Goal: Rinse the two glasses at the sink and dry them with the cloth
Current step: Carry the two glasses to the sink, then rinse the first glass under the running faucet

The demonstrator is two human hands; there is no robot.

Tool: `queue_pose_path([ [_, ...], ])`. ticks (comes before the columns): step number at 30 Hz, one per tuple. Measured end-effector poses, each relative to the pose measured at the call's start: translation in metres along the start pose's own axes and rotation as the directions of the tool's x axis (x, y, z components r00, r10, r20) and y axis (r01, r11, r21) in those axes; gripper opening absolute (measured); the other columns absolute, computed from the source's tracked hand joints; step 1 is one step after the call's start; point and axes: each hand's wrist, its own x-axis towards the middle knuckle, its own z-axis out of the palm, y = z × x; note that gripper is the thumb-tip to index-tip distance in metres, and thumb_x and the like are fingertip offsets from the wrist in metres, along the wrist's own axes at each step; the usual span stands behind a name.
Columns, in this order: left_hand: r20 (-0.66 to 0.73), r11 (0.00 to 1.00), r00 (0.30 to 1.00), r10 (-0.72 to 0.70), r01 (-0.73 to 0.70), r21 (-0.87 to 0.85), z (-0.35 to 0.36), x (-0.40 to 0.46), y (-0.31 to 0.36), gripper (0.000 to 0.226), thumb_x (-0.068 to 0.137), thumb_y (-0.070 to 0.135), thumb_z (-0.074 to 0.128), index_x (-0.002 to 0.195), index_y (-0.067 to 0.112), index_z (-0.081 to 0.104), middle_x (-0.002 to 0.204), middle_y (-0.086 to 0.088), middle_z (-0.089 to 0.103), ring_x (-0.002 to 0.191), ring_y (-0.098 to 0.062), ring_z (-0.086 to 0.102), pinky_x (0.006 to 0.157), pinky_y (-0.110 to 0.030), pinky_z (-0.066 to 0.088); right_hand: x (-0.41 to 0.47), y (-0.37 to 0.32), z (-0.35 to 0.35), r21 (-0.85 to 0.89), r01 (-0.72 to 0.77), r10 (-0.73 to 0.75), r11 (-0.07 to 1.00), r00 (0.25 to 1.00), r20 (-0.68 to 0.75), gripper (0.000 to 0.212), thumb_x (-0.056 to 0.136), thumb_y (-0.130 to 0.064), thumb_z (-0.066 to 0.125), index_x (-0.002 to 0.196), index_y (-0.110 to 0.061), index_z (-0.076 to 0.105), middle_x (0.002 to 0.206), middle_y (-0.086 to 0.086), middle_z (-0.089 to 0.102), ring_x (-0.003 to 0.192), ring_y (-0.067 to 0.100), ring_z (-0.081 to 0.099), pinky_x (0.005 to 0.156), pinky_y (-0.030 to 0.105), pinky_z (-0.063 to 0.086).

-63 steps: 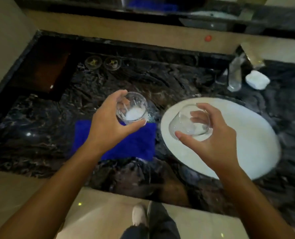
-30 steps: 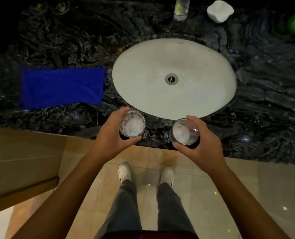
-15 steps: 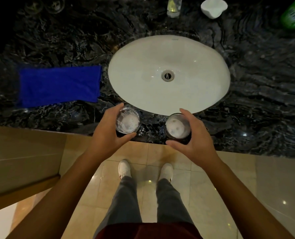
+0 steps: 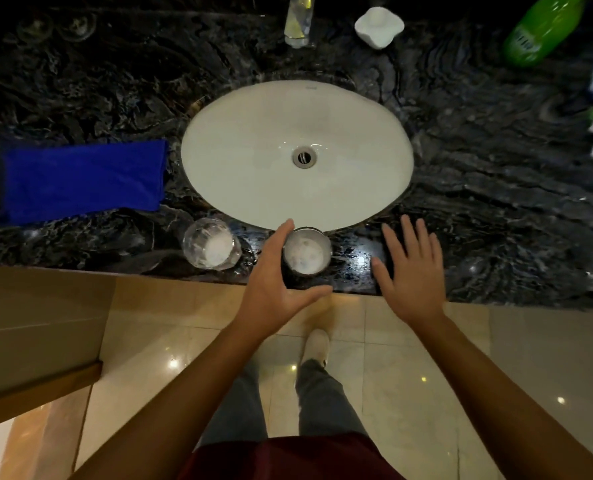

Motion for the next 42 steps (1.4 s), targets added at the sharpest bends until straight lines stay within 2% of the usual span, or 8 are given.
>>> queue_pose_path([
  [9, -0.054, 0.994, 0.995, -0.089, 0.085, -0.067, 0.014, 0.014, -0.005, 0.088, 0.072, 0.036, 0.092, 0.145, 0.021, 0.044, 0.14, 0.006, 0.055, 0.128, -0.006, 0.053, 0.108, -0.037, 0.048, 0.001, -0.001, 0.001, -0.04, 0.013, -0.015, 0.999, 0.999, -0.046, 0.062, 0.103, -0.049, 0.042, 0.158, -0.02, 0.035, 0.167, 0.013, 0.025, 0.156, 0.033, 0.017, 0.126, 0.052, 0.014],
  [16, 0.01, 0.989, 1.0, -0.019, 0.02, -0.145, -0.042, 0.063, 0.031, 0.078, 0.07, 0.035, 0.093, 0.133, 0.02, 0.051, 0.124, 0.015, 0.066, 0.117, -0.002, 0.063, 0.1, -0.025, 0.052, 0.008, -0.007, -0.009, -0.014, -0.05, 0.05, 0.999, 0.999, 0.018, 0.059, 0.099, -0.046, 0.046, 0.152, -0.021, 0.046, 0.164, 0.011, 0.034, 0.154, 0.032, 0.023, 0.122, 0.053, 0.027],
  [21, 0.055, 0.995, 0.997, 0.061, -0.056, -0.085, -0.097, 0.151, 0.024, 0.077, 0.068, 0.035, 0.094, 0.131, 0.019, 0.054, 0.123, 0.009, 0.068, 0.116, -0.007, 0.065, 0.101, -0.032, 0.052, 0.046, -0.035, -0.044, -0.115, -0.173, 0.187, 0.978, 0.974, 0.129, 0.049, 0.09, -0.044, 0.052, 0.128, -0.016, 0.066, 0.139, 0.016, 0.061, 0.129, 0.035, 0.057, 0.099, 0.051, 0.046],
  [26, 0.14, 0.999, 0.99, 0.007, -0.001, -0.048, -0.115, 0.231, -0.006, 0.076, 0.072, 0.032, 0.092, 0.135, 0.026, 0.051, 0.126, 0.012, 0.065, 0.115, -0.001, 0.059, 0.086, -0.011, 0.044, 0.149, -0.082, -0.088, 0.141, -0.156, 0.128, 0.978, 0.974, 0.187, 0.055, 0.095, -0.042, 0.062, 0.142, -0.015, 0.055, 0.151, 0.011, 0.051, 0.135, 0.031, 0.051, 0.109, 0.045, 0.042],
  [30, 0.133, 0.998, 0.991, 0.0, 0.008, -0.057, -0.106, 0.279, -0.032, 0.077, 0.071, 0.026, 0.093, 0.136, 0.02, 0.051, 0.124, 0.006, 0.065, 0.113, -0.009, 0.06, 0.083, -0.002, 0.04, 0.248, -0.125, -0.118, 0.516, -0.234, 0.243, 0.824, 0.969, 0.052, 0.049, 0.095, -0.036, 0.064, 0.14, -0.019, 0.054, 0.133, 0.0, 0.065, 0.117, 0.018, 0.062, 0.103, 0.043, 0.05],
  [34, 0.128, 0.997, 0.992, -0.007, 0.016, -0.073, -0.083, 0.317, -0.051, 0.077, 0.07, 0.027, 0.094, 0.134, 0.02, 0.052, 0.124, 0.005, 0.066, 0.115, -0.012, 0.061, 0.093, -0.012, 0.045, 0.326, -0.149, -0.13, 0.846, -0.261, 0.323, 0.465, 0.94, 0.113, 0.043, 0.09, -0.028, 0.061, 0.132, -0.02, 0.056, 0.102, 0.003, 0.074, 0.082, 0.016, 0.073, 0.077, 0.039, 0.06],
  [37, 0.096, 0.996, 0.995, -0.007, 0.016, -0.092, -0.066, 0.336, -0.063, 0.078, 0.069, 0.03, 0.094, 0.134, 0.021, 0.051, 0.124, 0.007, 0.066, 0.116, -0.012, 0.061, 0.097, -0.031, 0.05, 0.353, -0.155, -0.132, 0.938, -0.248, 0.316, 0.243, 0.934, 0.166, 0.026, 0.097, -0.009, 0.055, 0.123, -0.008, 0.059, 0.097, 0.016, 0.074, 0.067, 0.02, 0.069, 0.056, 0.03, 0.052],
  [42, 0.122, 0.99, 0.991, -0.062, 0.076, -0.115, -0.052, 0.346, -0.073, 0.081, 0.07, 0.026, 0.094, 0.138, 0.016, 0.05, 0.128, 0.004, 0.064, 0.118, -0.009, 0.059, 0.092, -0.01, 0.044, 0.369, -0.154, -0.132, 0.957, -0.273, 0.228, 0.095, 0.942, 0.246, 0.017, 0.096, -0.001, 0.052, 0.103, -0.006, 0.067, 0.081, 0.01, 0.074, 0.065, 0.02, 0.07, 0.057, 0.027, 0.054],
])
